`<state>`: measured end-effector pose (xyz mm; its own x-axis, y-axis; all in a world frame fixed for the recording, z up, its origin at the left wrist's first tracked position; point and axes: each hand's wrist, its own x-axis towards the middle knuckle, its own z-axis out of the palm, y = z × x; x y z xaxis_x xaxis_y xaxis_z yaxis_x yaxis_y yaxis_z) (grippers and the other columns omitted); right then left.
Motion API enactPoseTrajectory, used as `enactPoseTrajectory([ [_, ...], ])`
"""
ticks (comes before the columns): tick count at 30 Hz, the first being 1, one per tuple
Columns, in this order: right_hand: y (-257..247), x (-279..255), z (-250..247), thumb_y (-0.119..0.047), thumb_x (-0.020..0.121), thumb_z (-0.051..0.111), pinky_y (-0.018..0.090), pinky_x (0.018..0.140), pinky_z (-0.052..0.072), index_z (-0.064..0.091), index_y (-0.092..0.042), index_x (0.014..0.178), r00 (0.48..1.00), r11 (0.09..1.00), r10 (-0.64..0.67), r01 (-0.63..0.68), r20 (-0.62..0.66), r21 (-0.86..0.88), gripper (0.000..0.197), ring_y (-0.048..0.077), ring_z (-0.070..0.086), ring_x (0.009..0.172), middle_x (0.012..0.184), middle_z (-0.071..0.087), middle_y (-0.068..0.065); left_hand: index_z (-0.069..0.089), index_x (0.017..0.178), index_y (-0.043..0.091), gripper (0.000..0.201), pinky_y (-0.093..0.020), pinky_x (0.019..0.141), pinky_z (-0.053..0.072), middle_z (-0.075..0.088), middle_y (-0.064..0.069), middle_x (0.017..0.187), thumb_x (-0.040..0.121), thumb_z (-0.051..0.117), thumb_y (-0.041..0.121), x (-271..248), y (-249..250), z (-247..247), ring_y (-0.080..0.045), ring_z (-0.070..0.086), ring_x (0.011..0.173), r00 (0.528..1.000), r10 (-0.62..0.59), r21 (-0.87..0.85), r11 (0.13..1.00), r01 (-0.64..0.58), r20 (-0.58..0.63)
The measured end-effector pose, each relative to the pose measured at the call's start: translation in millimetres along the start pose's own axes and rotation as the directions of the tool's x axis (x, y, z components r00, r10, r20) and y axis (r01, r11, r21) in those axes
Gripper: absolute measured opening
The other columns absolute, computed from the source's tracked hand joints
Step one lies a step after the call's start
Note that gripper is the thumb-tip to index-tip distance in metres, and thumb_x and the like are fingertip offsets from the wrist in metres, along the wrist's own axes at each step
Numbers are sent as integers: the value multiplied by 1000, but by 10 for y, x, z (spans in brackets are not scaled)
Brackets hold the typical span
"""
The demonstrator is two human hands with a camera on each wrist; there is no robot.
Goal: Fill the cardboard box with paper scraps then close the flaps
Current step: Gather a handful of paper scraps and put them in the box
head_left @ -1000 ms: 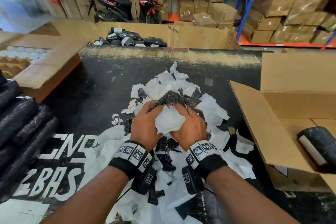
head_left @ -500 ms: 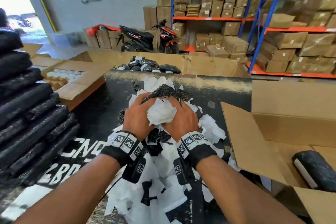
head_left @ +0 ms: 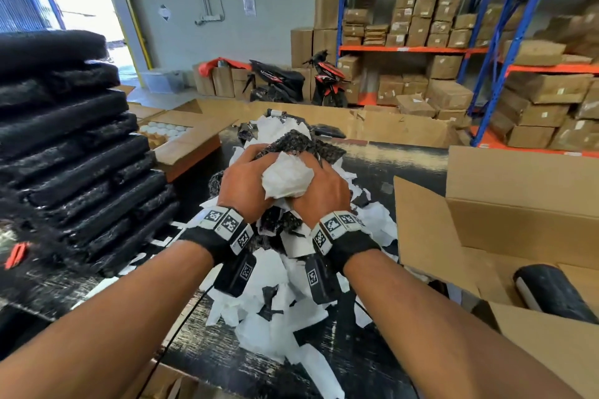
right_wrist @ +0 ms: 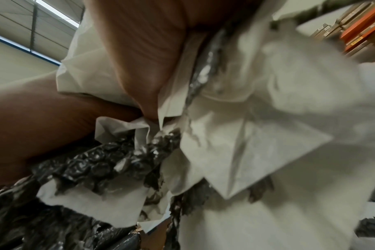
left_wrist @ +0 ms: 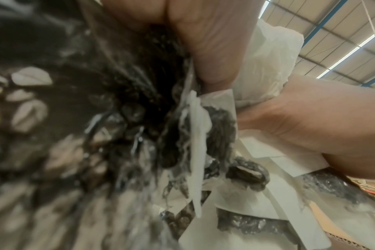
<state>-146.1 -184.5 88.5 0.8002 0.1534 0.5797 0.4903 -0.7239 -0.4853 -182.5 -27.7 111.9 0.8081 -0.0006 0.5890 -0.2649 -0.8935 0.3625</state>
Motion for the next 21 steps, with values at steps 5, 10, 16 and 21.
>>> enactPoseTrajectory([
  [5, -131, 14, -135, -47, 60, 89, 39, 80, 55, 53, -28, 135, 1000, 1000, -3, 3, -25, 0, 86, 34, 64, 105, 120, 65, 4, 71, 122, 22, 57, -42, 88, 54, 58, -8, 136, 67, 84, 17, 20, 60, -132, -33, 68, 106, 999, 16, -7, 1000, -16, -35],
  [10, -271, 61, -209, -49, 61, 88, 40, 81, 54, 53, -28, 135, 999, 1000, -9, 7, -49, -25, 85, 34, 64, 106, 119, 65, 5, 71, 122, 24, 57, -49, 89, 56, 59, -8, 136, 66, 83, 22, 83, 40, -274, -35, 68, 106, 998, 54, -23, 998, -55, -38],
  [16, -357, 217, -459, -45, 61, 88, 38, 76, 56, 53, -31, 129, 993, 994, 6, -19, -119, -107, 77, 33, 66, 99, 113, 67, 3, 70, 123, 27, 55, -47, 88, 57, 59, -5, 136, 69, 82, 23, 315, 214, -443, -32, 68, 107, 993, 109, -45, 993, -111, -50],
  [21, -369, 326, -930, -49, 66, 82, 37, 75, 52, 55, -31, 126, 988, 980, 25, -54, -152, -190, 68, 35, 66, 98, 111, 69, 3, 73, 115, 27, 45, -38, 83, 56, 63, -9, 126, 71, 81, 25, 544, 532, -520, -31, 68, 103, 977, 191, -102, 974, -201, -95],
])
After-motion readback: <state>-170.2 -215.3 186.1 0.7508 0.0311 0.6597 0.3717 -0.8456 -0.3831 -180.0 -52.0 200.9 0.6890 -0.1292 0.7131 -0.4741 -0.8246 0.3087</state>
